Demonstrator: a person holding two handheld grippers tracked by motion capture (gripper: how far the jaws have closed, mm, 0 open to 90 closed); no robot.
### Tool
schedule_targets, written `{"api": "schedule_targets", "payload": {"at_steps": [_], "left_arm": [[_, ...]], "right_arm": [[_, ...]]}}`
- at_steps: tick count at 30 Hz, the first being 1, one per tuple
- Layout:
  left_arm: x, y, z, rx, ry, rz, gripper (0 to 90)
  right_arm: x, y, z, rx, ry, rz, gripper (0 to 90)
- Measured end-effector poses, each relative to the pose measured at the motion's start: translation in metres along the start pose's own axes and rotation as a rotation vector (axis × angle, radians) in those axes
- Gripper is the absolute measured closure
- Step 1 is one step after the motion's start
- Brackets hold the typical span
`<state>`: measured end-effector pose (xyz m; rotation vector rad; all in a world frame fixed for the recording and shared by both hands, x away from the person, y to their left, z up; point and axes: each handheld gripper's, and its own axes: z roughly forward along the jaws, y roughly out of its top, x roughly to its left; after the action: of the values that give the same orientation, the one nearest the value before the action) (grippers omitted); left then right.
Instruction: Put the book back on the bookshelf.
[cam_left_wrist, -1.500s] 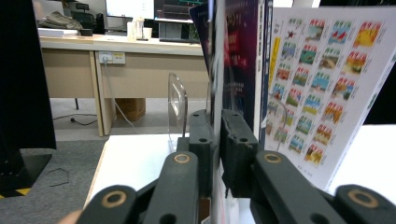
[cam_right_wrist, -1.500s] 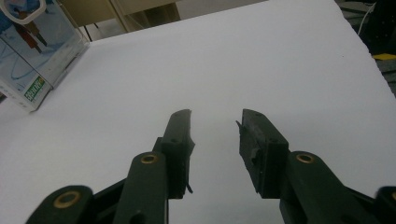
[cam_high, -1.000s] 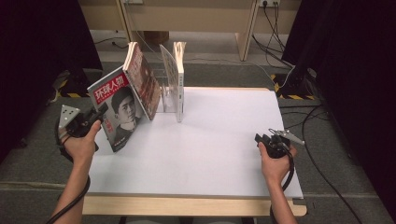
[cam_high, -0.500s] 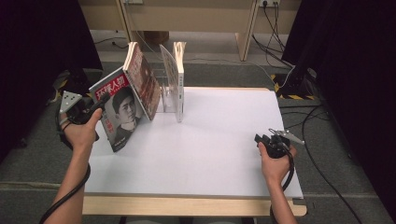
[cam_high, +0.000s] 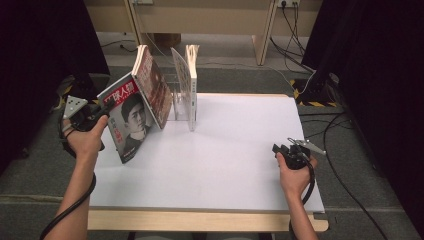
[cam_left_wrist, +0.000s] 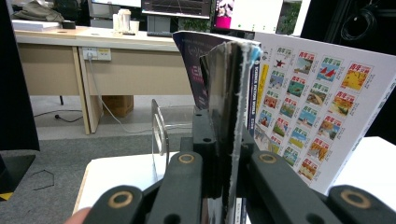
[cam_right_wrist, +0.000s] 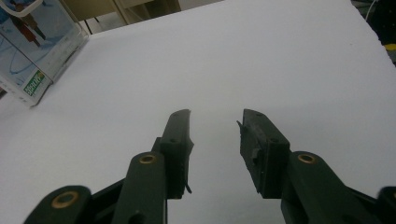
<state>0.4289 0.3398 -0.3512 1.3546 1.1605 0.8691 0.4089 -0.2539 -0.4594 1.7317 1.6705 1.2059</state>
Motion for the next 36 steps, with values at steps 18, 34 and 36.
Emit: {"api": "schedule_targets", "payload": {"at_steps": [18,34,36], "left_arm": [[-0.005,-0.002,-0.002,-0.046,0.036,-0.027,86.0],[-0.014,0.015,0.001,-0.13,0.076,-0.022,86.1],[-0.014,0.017,0.003,-0.135,0.081,-0.024,86.1]], "right_arm": [[-0.001,0.0,-0.001,-0.003,0.0,0.009,63.1],[-0.002,0.0,-0.001,-0.002,-0.002,0.009,63.2],[-0.001,0.0,-0.001,-0.003,-0.001,0.009,63.2]]}}
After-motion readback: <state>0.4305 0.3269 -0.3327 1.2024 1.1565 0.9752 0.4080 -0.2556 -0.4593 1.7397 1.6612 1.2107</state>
